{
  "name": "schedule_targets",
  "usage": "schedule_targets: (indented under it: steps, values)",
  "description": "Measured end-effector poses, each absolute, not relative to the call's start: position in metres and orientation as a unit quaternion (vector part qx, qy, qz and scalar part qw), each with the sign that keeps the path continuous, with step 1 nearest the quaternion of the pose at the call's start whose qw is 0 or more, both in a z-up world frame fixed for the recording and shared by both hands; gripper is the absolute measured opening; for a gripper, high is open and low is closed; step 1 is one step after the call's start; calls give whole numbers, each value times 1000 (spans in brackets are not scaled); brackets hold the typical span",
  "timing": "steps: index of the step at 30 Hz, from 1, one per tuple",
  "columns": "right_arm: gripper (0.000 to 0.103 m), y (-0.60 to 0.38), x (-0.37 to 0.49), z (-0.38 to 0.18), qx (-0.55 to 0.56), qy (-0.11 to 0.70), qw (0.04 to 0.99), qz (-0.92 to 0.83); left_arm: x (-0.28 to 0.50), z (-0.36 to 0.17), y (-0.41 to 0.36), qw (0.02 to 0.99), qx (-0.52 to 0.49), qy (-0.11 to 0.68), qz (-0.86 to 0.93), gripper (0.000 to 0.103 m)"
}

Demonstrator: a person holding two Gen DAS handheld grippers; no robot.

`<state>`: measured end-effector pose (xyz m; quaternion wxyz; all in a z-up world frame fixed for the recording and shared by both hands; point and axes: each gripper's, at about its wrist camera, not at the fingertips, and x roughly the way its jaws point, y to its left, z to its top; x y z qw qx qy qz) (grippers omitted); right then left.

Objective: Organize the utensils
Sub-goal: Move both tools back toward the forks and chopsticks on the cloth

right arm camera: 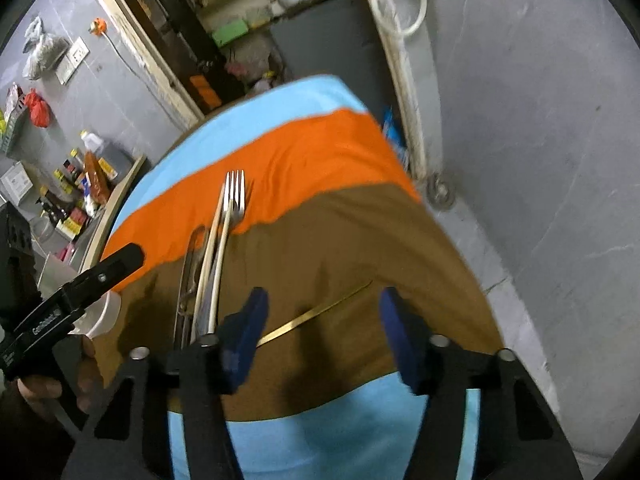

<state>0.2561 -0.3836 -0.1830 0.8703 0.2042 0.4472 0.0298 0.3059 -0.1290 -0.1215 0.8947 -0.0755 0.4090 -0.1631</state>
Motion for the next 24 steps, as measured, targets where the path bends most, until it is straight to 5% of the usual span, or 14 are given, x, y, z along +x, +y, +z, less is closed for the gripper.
schedule_targets:
  steps: [8, 24]
  values:
    - [30, -378, 274, -211, 219, 470, 853, 57, 323, -153, -142, 857, -76, 479, -173, 57]
    - [17, -371, 306, -205, 205, 468, 854, 100, 360, -157, -155, 846, -55, 510, -145, 29]
